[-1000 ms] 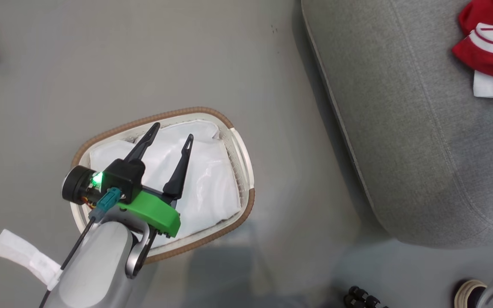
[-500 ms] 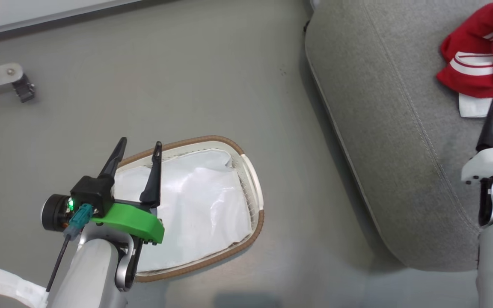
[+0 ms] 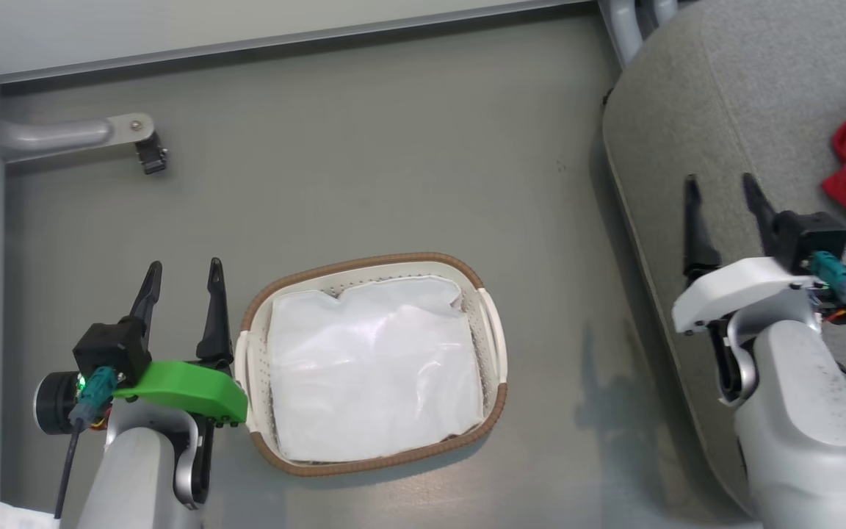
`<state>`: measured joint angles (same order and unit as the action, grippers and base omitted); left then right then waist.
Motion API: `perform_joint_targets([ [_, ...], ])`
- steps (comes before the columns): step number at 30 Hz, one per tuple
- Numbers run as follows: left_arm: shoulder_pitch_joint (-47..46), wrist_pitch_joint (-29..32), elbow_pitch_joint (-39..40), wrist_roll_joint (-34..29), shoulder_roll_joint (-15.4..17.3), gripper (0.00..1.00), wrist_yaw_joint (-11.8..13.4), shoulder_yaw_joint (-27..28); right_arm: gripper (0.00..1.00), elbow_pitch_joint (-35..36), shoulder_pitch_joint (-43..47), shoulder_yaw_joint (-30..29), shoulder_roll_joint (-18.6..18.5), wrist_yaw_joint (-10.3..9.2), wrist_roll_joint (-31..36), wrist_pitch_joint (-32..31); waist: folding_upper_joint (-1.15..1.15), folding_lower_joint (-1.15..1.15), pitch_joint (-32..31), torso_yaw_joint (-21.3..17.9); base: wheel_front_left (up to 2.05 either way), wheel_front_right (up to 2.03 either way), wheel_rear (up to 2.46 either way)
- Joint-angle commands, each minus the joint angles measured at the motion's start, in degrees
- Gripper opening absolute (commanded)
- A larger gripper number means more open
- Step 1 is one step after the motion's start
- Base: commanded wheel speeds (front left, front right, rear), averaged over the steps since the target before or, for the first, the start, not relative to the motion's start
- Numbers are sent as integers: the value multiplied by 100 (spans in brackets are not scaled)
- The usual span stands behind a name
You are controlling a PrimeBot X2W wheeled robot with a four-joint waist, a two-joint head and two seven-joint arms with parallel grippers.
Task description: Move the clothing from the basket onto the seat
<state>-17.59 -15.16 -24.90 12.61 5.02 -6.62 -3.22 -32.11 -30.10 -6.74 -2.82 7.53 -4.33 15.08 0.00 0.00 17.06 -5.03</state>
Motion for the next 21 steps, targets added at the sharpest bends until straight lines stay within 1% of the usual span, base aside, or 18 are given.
perform_joint_targets([
  [1, 42, 3, -39, -79, 6, 100, -35, 106, 100, 1, -45, 166, -22, -8, -68, 13, 0, 0, -139, 186, 0, 0, 0],
  [4, 48, 3, -62, -131, -34, 100, -45, 287, 100, 18, -70, 521, -27, -8, -253, 13, 0, 0, -192, 251, 0, 0, 0],
  [10, 141, 3, -161, -210, -85, 100, -83, 507, 100, 80, 52, 986, -27, -8, -572, 13, 0, 0, -359, 332, 0, 0, 0],
  [15, 257, 3, -188, -226, -116, 100, -91, 615, 100, 108, 260, 1144, -26, -8, -703, 12, 0, 0, -507, 342, 0, 0, 0],
  [21, 517, 3, -180, -172, -143, 100, -97, 618, 100, 109, 609, 1137, -24, -8, -807, 13, 0, 0, -735, 321, 0, 0, 0],
])
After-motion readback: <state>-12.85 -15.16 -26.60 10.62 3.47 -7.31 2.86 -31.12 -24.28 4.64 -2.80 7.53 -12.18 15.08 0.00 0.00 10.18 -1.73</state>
